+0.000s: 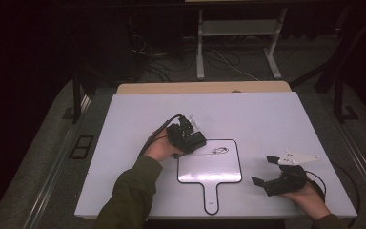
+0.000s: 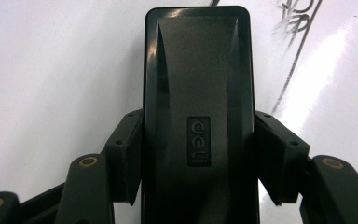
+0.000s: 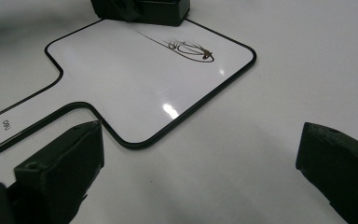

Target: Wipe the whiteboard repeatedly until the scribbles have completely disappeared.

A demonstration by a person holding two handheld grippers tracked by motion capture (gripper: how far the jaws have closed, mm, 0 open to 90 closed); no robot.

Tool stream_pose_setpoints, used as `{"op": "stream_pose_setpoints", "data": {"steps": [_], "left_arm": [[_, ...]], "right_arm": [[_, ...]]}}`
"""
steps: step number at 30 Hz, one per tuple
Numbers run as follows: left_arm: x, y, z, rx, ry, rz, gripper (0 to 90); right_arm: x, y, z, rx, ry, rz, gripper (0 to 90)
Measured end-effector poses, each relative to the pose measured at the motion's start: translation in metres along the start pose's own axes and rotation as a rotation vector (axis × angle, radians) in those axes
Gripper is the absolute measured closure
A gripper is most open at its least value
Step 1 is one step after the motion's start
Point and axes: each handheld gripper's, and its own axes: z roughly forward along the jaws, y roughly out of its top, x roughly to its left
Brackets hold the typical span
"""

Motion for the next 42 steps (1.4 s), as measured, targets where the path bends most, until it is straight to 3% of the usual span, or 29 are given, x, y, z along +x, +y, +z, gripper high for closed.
{"op": "stream_pose_setpoints", "data": {"steps": [5, 13, 23, 25, 32, 33, 37, 42], "left_arm": [[-0.007, 0.002, 0.0, 0.007, 0.002, 0.02, 38.9], [-0.031, 0.019, 0.007, -0.003, -0.066, 0.066, 38.9], [-0.016, 0.036, 0.015, 0.01, -0.021, 0.047, 38.9], [-0.019, 0.038, 0.015, 0.013, -0.011, 0.066, 38.9], [-0.045, 0.045, 0.017, 0.02, -0.041, 0.156, 38.9], [-0.044, 0.046, 0.017, 0.025, -0.044, 0.157, 38.9], [-0.03, 0.046, 0.019, 0.005, -0.047, 0.1, 38.9], [-0.019, 0.054, 0.022, 0.019, -0.033, 0.091, 38.9]], "right_arm": [[0.0, 0.0, 0.0, -0.001, 0.002, 0.001, 0.0], [0.001, 0.0, 0.001, 0.003, 0.002, 0.0, 0.0], [-0.002, 0.0, -0.002, -0.005, -0.002, 0.0, 0.0], [-0.002, 0.0, -0.002, -0.007, -0.001, -0.002, 0.0], [0.0, 0.0, 0.0, 0.0, 0.002, -0.002, 0.0], [0.0, 0.0, 0.0, -0.001, 0.002, -0.004, 0.0], [0.0, 0.0, 0.0, 0.002, 0.0, -0.002, 0.0], [-0.001, 0.0, -0.001, 0.0, 0.001, -0.004, 0.0]]}}
